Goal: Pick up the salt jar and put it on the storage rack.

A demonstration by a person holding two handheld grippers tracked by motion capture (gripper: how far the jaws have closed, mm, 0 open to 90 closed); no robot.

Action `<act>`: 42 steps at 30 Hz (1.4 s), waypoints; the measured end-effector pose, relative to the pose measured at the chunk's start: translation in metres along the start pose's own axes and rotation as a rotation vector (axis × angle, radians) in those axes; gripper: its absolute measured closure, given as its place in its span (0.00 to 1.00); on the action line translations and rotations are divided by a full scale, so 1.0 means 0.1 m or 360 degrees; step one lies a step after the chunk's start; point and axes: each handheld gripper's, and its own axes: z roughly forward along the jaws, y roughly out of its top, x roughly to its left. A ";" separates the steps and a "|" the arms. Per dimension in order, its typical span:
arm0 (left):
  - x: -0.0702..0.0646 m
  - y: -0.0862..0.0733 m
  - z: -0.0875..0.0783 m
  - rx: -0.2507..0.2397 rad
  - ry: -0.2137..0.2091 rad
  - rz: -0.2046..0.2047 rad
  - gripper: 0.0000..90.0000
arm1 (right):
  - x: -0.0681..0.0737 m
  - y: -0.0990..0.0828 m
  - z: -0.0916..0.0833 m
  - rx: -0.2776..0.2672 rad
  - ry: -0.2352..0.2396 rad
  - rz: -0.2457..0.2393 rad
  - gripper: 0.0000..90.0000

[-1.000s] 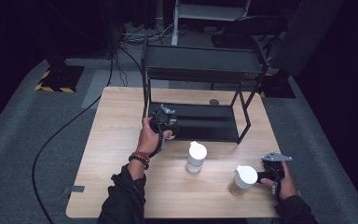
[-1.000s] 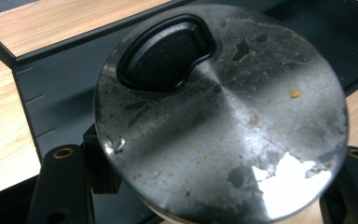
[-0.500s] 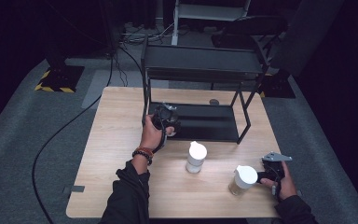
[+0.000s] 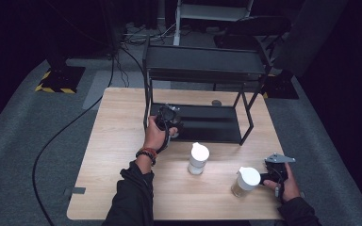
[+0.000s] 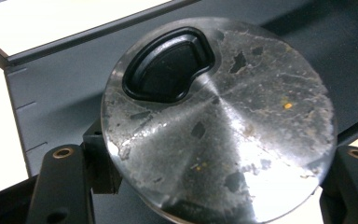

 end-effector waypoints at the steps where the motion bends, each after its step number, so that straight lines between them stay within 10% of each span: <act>1: 0.01 0.00 0.00 -0.0002 -0.0005 -0.0002 0.34 | 0.00 0.00 0.00 0.0000 0.0000 0.0000 0.00; 16: 0.02 -0.05 0.00 -0.0018 -0.0002 -0.0042 0.25 | 0.00 0.00 0.00 0.0000 0.0000 0.0001 0.00; 42: -0.22 -0.24 -0.35 -0.0128 0.0098 0.0213 0.04 | 0.00 0.00 0.00 0.0000 -0.0001 0.0001 0.00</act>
